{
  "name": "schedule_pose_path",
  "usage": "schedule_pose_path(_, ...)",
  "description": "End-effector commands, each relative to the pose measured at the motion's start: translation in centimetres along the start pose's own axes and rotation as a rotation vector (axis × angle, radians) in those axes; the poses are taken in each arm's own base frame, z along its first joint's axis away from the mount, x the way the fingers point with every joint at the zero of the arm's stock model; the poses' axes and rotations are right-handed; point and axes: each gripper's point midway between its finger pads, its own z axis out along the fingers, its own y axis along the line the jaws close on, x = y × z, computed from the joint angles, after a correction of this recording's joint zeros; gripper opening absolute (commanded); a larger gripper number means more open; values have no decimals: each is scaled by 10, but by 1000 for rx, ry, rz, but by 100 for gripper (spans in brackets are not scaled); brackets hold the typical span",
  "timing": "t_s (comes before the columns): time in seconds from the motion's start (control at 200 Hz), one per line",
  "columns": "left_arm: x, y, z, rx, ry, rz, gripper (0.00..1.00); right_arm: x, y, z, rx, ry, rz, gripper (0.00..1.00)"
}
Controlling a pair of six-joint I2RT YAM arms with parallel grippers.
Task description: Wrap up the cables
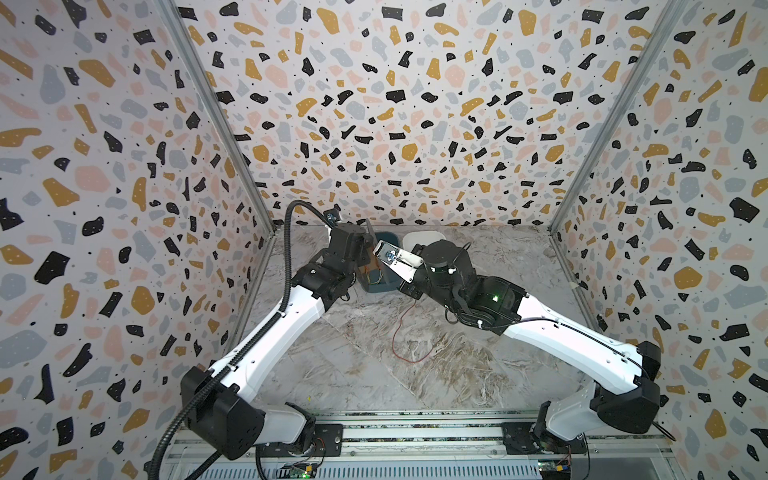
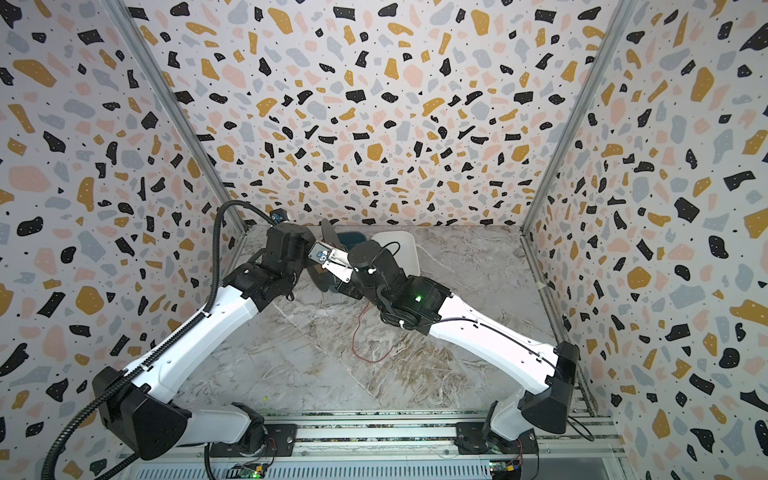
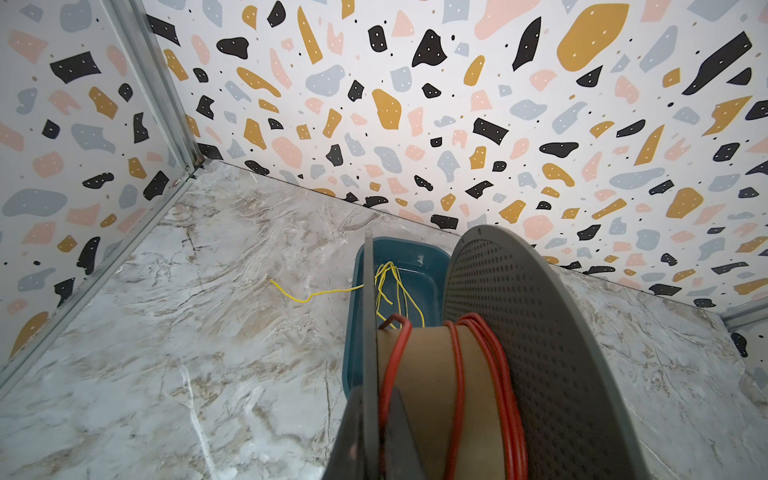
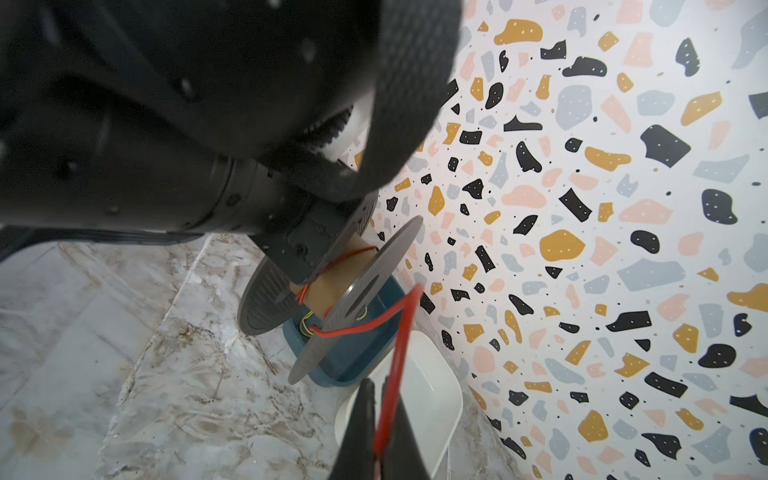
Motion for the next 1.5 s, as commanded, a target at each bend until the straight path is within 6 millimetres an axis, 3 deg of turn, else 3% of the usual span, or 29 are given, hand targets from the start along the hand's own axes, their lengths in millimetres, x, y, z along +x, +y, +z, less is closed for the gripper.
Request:
schedule_pose_path(0.0, -21, -15, -12, 73, -76, -10, 0, -20, -13, 1, -33, -83, 36, 0)
schedule_pose_path(0.31, -4, -26, -19, 120, -28, 120, 0, -6, -43, 39, -52, -44, 72, 0)
schedule_pose_path(0.551, 8, -34, -32, 213, 26, 211, 0, 32, -61, 73, -33, 72, 109, 0)
schedule_pose_path(0.811, 17, -41, -46, 298, 76, 263, 0, 65, -71, 95, -84, 117, 207, 0)
schedule_pose_path(1.086, 7, -43, -69, 354, 70, 252, 0, 107, -75, 109, -142, 140, 337, 0)
schedule_pose_path(1.282, -6, -49, -85, 398, 80, 226, 0, 130, -74, 113, -190, 123, 430, 6)
schedule_pose_path(1.497, -18, -57, -104, 461, 82, 191, 0, 158, -57, 116, -250, 123, 483, 14)
